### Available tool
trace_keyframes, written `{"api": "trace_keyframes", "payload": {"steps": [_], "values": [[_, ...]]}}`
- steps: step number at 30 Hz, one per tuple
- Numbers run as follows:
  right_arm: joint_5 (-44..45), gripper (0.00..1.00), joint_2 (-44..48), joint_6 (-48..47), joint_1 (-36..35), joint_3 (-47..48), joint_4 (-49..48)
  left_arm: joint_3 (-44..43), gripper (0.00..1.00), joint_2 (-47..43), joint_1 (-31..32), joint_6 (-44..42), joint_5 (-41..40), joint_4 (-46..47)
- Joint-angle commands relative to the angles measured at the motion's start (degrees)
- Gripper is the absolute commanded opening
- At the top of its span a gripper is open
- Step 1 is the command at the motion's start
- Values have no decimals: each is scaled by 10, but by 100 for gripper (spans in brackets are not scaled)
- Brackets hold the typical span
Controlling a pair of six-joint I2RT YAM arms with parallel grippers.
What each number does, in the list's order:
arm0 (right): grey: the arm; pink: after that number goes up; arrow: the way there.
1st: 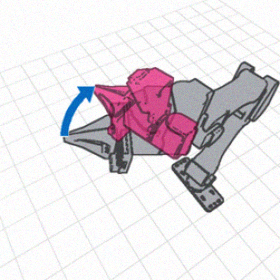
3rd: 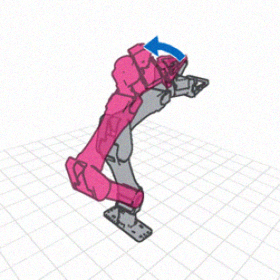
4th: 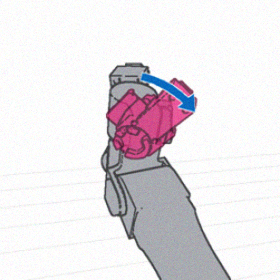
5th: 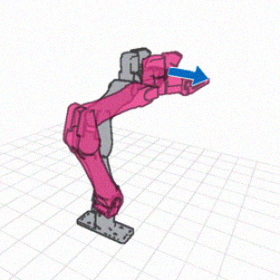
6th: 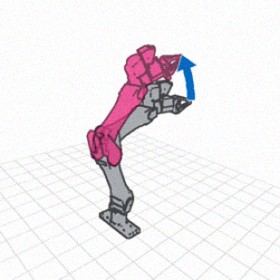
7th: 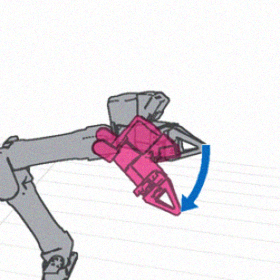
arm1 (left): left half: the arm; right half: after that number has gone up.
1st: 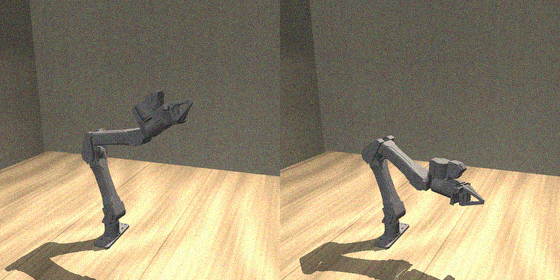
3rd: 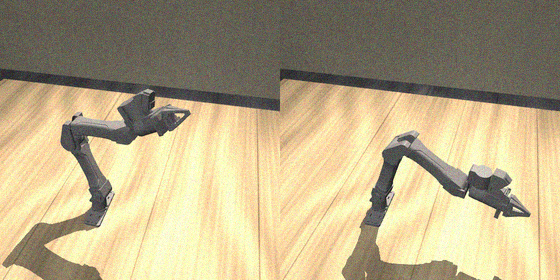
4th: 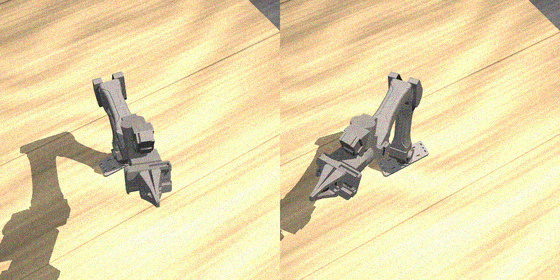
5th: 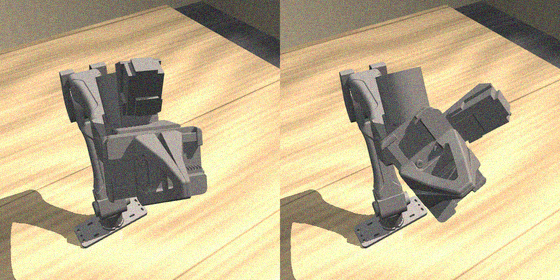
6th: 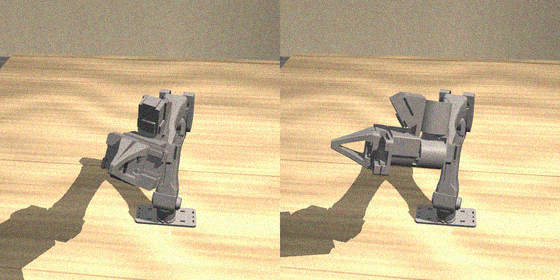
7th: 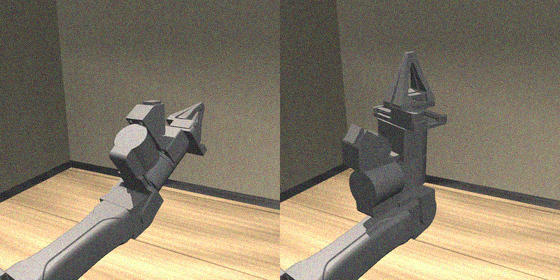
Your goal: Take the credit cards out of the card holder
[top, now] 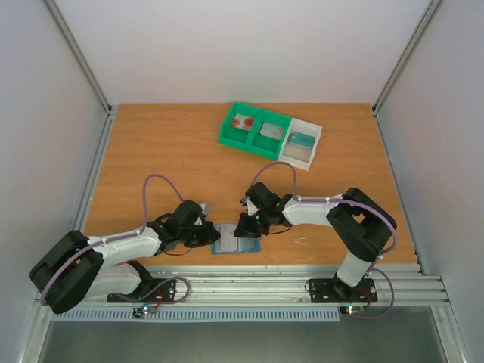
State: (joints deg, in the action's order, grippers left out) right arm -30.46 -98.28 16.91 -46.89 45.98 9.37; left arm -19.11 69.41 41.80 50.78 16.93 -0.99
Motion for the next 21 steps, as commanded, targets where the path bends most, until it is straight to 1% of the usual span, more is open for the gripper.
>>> {"api": "trace_keyframes", "payload": {"steps": [1,3,5,11,14,15,18,19,21], "values": [[20,9,-6,-10,-1,-11,6,10,8,12,-1,1,-27,-12],[24,4,2,-11,4,-19,4,8,8,12,-1,0,-31,-17],[23,1,10,-11,12,-29,0,7,8,12,-1,-1,-35,-22],[11,1,32,-17,26,-55,-26,12,8,11,-1,2,-35,-23],[-13,1,35,-8,28,-63,-53,12,8,11,-1,2,-34,-23],[-21,2,34,-3,28,-65,-62,10,8,10,-1,2,-34,-24],[-27,14,30,7,28,-61,-71,10,8,9,-1,2,-35,-24],[-26,16,27,8,28,-59,-71,10,8,9,-1,3,-35,-22],[-23,16,18,9,28,-55,-70,10,8,11,-1,4,-34,-22]]}}
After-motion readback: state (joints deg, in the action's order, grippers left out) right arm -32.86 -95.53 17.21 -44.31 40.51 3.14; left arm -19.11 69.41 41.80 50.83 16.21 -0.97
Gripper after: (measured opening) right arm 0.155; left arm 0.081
